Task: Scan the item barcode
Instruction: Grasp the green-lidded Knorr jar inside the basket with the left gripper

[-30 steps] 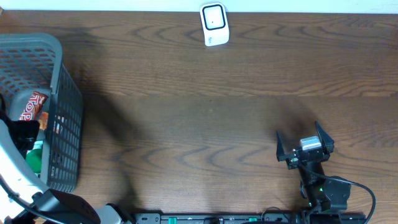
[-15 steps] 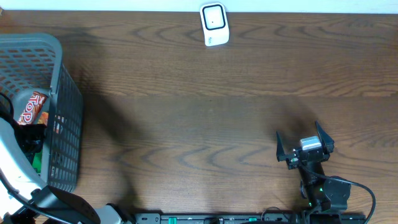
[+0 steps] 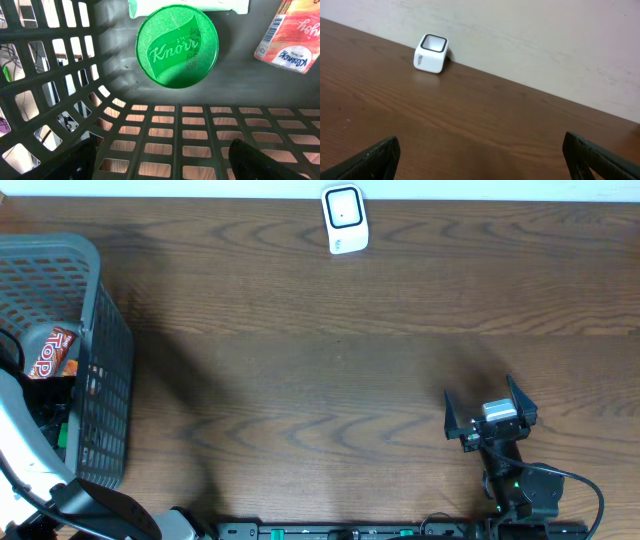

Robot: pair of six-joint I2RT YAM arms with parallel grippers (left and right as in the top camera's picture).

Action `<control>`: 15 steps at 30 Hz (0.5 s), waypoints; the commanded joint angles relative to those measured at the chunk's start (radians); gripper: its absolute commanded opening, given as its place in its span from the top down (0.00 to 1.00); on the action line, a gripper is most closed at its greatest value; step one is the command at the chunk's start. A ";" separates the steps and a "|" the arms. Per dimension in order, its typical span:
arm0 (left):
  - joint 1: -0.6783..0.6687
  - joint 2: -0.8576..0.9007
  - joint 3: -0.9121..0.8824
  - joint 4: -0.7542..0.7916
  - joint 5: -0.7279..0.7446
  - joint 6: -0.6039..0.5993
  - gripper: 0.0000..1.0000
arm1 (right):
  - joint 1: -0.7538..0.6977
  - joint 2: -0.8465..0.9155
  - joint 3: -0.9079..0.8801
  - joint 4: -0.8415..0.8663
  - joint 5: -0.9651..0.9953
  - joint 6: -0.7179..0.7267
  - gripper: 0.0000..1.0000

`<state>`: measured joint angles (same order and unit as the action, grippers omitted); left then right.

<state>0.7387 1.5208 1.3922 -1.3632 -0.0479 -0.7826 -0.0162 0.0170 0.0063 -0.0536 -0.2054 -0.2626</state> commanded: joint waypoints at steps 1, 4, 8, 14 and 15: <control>0.005 0.003 -0.006 -0.003 -0.052 -0.032 0.14 | 0.002 0.000 0.000 -0.004 0.005 0.007 0.01; 0.020 0.003 -0.019 0.017 -0.075 -0.035 0.15 | 0.002 0.000 0.000 -0.004 0.005 0.007 0.01; 0.058 0.005 -0.043 0.069 -0.072 -0.026 0.08 | 0.002 0.000 0.000 -0.004 0.005 0.007 0.01; 0.084 0.036 -0.045 0.122 -0.069 0.003 0.07 | 0.002 0.000 0.000 -0.004 0.005 0.007 0.01; 0.084 0.044 -0.045 0.125 -0.069 0.003 0.06 | 0.002 0.000 0.000 -0.004 0.005 0.007 0.01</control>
<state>0.8185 1.5356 1.3540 -1.2469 -0.0963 -0.8024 -0.0162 0.0170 0.0063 -0.0536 -0.2054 -0.2623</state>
